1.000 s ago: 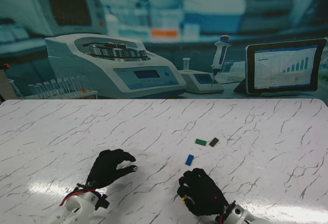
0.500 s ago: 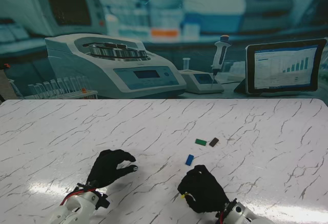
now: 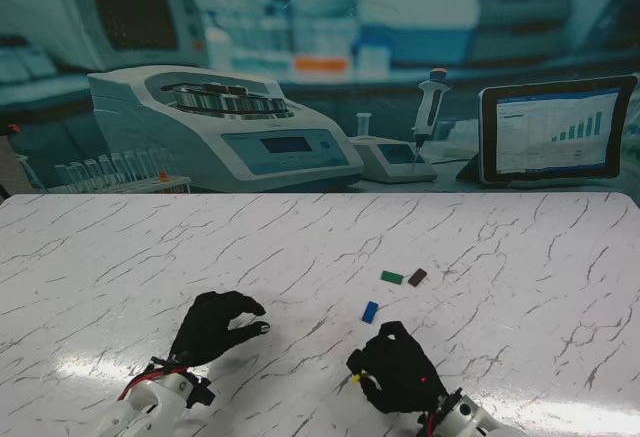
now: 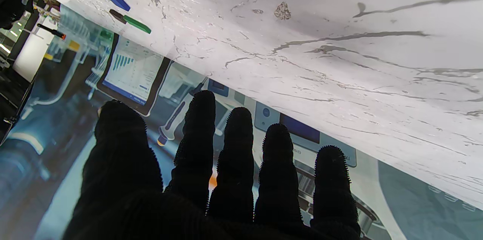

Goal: Arrange dominoes in a row

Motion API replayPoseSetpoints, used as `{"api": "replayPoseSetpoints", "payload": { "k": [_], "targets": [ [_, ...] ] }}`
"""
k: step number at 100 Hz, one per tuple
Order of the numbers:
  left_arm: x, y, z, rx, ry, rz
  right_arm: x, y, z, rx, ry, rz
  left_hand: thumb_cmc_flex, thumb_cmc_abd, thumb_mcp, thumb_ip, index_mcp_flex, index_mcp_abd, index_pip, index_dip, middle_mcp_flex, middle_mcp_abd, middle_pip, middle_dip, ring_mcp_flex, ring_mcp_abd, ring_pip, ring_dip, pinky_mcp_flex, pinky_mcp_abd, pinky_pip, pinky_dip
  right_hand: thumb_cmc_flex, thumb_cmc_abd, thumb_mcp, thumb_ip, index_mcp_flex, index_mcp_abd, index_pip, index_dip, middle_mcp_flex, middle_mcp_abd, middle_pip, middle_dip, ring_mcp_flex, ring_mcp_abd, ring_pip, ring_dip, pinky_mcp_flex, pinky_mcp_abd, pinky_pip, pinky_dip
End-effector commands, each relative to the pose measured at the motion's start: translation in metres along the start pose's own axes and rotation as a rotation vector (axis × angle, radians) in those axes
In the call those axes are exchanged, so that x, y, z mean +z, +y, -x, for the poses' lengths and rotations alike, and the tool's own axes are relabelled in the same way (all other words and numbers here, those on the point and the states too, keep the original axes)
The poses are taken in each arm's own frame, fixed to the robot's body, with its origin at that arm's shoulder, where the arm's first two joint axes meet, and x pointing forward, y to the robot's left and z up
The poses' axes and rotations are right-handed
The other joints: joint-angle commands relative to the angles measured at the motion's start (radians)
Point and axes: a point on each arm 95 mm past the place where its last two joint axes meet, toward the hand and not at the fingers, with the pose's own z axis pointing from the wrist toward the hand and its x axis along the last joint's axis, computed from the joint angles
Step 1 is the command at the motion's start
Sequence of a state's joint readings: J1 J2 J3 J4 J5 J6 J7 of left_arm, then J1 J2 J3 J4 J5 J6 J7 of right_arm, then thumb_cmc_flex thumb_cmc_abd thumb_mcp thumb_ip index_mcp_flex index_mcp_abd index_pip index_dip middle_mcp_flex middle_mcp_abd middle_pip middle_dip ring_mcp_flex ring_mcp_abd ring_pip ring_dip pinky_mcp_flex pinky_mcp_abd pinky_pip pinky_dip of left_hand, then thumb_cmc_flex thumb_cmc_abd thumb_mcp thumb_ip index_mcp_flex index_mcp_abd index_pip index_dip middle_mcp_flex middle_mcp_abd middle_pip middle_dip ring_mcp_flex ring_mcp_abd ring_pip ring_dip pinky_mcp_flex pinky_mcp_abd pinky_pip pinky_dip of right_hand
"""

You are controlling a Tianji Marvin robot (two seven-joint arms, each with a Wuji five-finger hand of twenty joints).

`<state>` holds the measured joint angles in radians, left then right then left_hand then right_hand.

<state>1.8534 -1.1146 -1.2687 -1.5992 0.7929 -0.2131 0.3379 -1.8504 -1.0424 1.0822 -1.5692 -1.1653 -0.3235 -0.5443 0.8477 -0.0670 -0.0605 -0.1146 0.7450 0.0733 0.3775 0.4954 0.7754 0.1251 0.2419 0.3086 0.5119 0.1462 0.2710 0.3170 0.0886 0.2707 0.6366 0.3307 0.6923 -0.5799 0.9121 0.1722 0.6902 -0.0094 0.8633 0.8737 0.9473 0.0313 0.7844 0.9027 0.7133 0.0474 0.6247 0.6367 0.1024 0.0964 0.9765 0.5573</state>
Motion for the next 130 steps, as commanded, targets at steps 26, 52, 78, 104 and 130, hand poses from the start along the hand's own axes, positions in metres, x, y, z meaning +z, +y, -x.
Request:
{"api": "replayPoseSetpoints", "payload": {
  "k": [26,52,78,104,130],
  "targets": [
    [-0.001,0.004,-0.004,-0.025,0.019,0.008,0.0,-0.005,-0.008,0.048,-0.012,0.032,-0.013,0.051,0.0,0.021,0.017,0.005,0.017,0.011,0.04,0.013,0.022,0.01,0.031,0.046,0.044,0.019,0.008,0.013,0.037,0.019,0.011,0.1,0.002,0.079,-0.064,0.107,0.072,0.127,0.108,-0.064,0.037,-0.256,0.118,-0.034,0.002,-0.043,0.022,0.034,0.07,-0.011],
    [-0.001,0.004,-0.004,-0.023,0.021,0.008,-0.001,-0.005,-0.009,0.056,-0.003,0.025,-0.014,0.051,0.0,0.021,0.012,0.0,0.02,0.011,0.029,0.01,0.017,0.006,0.011,0.019,0.031,0.01,-0.002,0.018,0.032,0.017,0.003,0.123,0.017,0.102,-0.111,0.095,0.07,0.14,0.014,-0.067,0.059,-0.231,0.027,-0.005,-0.012,-0.035,-0.022,0.049,0.051,-0.016],
    [-0.003,0.003,-0.004,-0.018,0.025,0.005,0.001,-0.004,-0.012,0.045,-0.004,0.032,-0.019,0.041,-0.001,0.021,0.01,-0.014,0.015,0.008,0.023,-0.005,0.007,0.003,0.004,0.016,0.016,0.004,-0.008,0.022,0.024,0.013,0.007,0.114,0.005,0.1,-0.112,0.048,0.045,0.139,-0.151,0.005,-0.064,-0.048,-0.151,0.045,-0.028,-0.002,-0.065,0.08,-0.01,-0.008],
    [-0.004,0.002,-0.004,-0.019,0.032,0.012,0.007,-0.005,-0.022,0.044,0.011,0.03,-0.025,0.026,-0.001,0.021,0.014,-0.025,0.022,0.012,0.024,-0.017,0.004,0.005,0.004,0.013,0.011,0.003,-0.013,0.024,0.016,0.01,0.007,0.098,0.006,0.096,-0.097,0.089,0.054,0.141,-0.335,0.08,-0.107,0.024,-0.299,0.072,-0.015,0.016,-0.094,0.088,-0.045,-0.008],
    [-0.008,0.0,-0.003,-0.018,0.027,0.02,0.013,-0.009,-0.032,0.075,0.021,0.021,-0.026,0.008,0.0,0.021,0.02,-0.038,0.039,0.019,0.028,-0.027,0.002,0.006,0.005,0.013,0.007,0.003,-0.015,0.026,0.01,0.006,0.02,0.085,-0.004,0.074,-0.094,0.102,0.05,0.124,-0.353,0.093,-0.123,0.016,-0.322,0.079,-0.011,0.01,-0.099,0.092,-0.056,-0.009]
  ]
}}
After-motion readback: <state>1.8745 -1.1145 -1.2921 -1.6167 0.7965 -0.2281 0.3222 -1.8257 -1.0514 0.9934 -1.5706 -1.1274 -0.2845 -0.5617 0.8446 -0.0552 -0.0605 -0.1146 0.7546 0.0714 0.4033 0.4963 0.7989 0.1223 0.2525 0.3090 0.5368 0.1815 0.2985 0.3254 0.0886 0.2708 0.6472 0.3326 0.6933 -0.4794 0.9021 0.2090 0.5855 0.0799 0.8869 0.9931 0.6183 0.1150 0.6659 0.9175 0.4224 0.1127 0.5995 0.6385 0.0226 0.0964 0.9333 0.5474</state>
